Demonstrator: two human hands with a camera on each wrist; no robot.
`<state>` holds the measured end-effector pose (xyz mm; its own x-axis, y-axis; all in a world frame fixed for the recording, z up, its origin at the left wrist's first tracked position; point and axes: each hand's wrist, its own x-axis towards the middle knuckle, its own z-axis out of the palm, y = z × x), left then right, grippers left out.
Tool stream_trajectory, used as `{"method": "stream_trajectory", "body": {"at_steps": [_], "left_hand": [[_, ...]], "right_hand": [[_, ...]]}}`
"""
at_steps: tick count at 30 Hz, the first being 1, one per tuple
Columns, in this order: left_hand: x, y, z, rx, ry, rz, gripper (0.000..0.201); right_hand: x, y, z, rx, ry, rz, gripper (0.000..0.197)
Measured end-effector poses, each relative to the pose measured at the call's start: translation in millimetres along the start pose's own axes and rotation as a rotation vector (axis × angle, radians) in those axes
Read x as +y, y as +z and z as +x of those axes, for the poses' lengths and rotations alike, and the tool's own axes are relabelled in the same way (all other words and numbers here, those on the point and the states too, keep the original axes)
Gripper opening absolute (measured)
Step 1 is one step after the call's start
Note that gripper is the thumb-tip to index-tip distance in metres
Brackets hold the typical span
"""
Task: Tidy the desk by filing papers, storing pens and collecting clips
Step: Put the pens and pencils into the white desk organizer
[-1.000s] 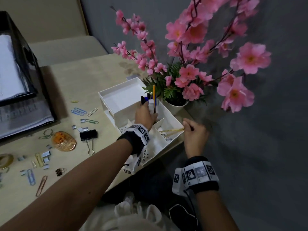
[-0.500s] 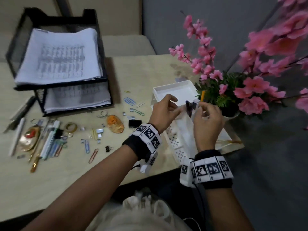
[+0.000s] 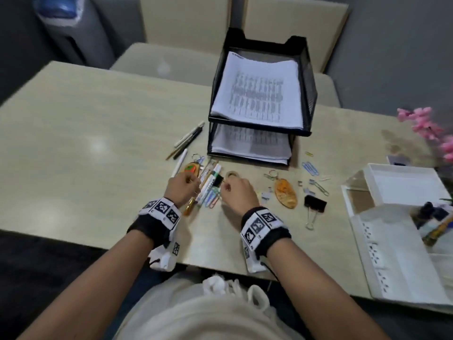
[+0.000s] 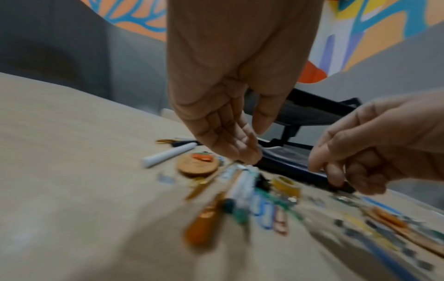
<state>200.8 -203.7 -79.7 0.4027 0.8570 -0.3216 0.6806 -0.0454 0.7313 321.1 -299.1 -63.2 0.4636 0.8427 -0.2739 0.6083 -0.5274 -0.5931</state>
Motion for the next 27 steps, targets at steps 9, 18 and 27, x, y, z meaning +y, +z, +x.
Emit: {"method": "stream_trajectory", "body": {"at_steps": [9,18,27], "left_hand": [[-38,-46,20,-0.132,-0.069,-0.033,0.026],[-33,-36,27,-0.285,-0.076,-0.020,0.026],[-27,-31,23,-0.384,-0.066,-0.063,0.027]], "right_hand": [[-31,48,19,0.030,0.247,-0.169,0.021],[-37,63,13,0.179,0.260,-0.162,0.031],[-35,57,17,0.115,0.371,-0.168,0.016]]}}
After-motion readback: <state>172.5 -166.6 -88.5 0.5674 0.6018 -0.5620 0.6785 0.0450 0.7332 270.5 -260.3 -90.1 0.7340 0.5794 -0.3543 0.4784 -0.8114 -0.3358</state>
